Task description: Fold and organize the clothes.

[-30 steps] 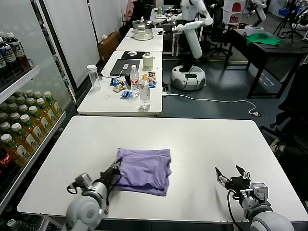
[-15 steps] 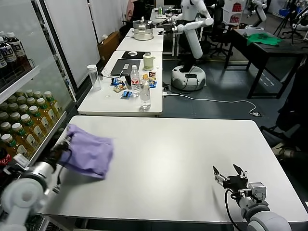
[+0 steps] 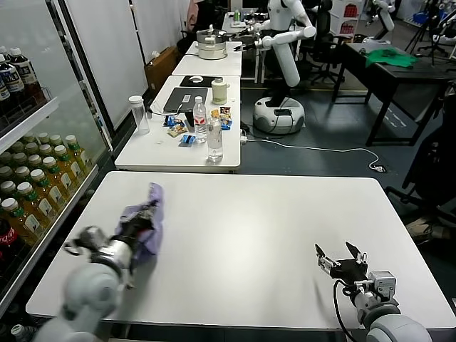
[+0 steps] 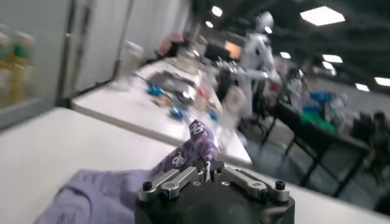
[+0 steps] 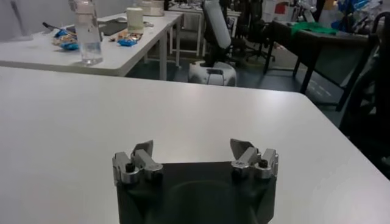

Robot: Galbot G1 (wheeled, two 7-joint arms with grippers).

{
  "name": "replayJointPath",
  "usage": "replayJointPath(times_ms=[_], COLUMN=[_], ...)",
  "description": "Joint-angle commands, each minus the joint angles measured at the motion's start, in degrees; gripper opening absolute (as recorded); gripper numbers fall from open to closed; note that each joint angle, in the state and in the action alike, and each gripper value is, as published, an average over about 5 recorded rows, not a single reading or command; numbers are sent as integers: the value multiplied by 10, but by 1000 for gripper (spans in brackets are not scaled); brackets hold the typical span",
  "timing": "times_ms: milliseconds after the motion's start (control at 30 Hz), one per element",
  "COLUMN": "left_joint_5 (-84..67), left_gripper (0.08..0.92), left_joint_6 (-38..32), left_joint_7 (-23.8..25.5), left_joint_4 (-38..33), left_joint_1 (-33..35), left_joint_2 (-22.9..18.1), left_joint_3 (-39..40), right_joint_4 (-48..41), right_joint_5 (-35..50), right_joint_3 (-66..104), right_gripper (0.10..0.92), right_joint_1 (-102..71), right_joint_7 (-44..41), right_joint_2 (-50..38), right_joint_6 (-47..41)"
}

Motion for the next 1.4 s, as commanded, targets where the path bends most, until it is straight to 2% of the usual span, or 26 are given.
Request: replayJointPath(times_ms=[33, 167, 367, 600, 800, 967, 1100, 1200, 1400], left_joint_5=[258, 264, 268, 192, 186, 249, 266, 276, 287], left_gripper=[121, 121, 154, 351, 524, 662, 774, 814, 823], left_joint_6=[10, 17, -16, -45, -74, -100, -113, -121, -127], left_joint_7=[7, 10, 44, 48, 30, 5, -3, -5, -8], left_joint_4=[146, 187, 175, 98, 15, -6, -14, -20, -29], left_joint_1=[-141, -175, -173, -138, -64, 8, 56, 83, 104], left_joint_2=[-146, -161, -163, -145, -89, -40, -21, -20, -28], left_joint_3=[285, 314, 314, 251, 139, 33, -23, -45, -57], right_joint_4=[-6, -10, -11, -11, -25, -75, -140, -182, -253], right_joint_5=[3, 5, 11, 21, 23, -13, -44, -53, -55], right_joint_3=[4, 5, 6, -8, -104, -232, -302, -330, -342], right_gripper=[823, 823, 823, 823, 823, 823, 823, 823, 823], right_joint_1=[4, 9, 16, 42, 117, 201, 245, 268, 308], right_joint_7=[-1, -2, -2, 2, 27, 59, 73, 81, 95], right_joint_2=[-3, -5, -14, -24, -3, 53, 99, 127, 165], right_joint_6=[1, 2, 1, 1, 5, 3, 4, 6, 7])
